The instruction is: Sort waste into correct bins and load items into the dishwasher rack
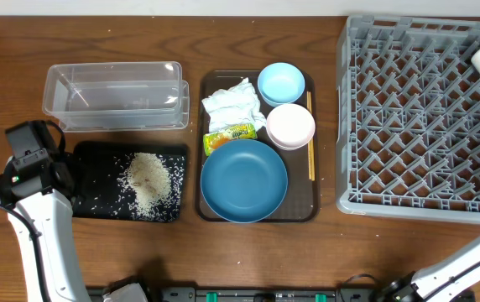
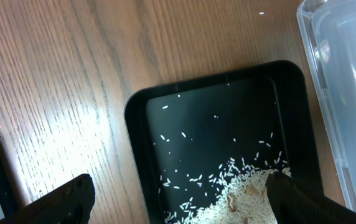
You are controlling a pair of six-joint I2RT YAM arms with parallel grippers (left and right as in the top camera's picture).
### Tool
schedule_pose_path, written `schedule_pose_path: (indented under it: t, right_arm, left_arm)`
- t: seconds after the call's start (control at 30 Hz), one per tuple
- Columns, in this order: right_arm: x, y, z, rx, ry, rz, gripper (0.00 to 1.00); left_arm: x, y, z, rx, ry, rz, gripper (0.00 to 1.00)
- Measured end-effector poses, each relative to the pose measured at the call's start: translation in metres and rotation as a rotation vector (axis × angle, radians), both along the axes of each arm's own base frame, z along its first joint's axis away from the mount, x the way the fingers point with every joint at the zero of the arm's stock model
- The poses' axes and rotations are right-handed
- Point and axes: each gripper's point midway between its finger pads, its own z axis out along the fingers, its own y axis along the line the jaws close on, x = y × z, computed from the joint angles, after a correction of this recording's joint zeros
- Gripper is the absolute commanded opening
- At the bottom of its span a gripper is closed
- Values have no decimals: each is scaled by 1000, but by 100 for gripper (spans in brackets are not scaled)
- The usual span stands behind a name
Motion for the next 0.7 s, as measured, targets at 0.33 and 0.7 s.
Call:
schedule_pose_path:
  t: [0.33, 0.7]
  right_arm:
    - [22, 49, 49, 101, 67, 91, 55]
    - [19, 42, 28, 182, 596, -435, 72]
  left_arm:
    - [0, 0, 0, -1, 0, 0, 91]
    - [0, 0, 0, 0, -1, 0, 91]
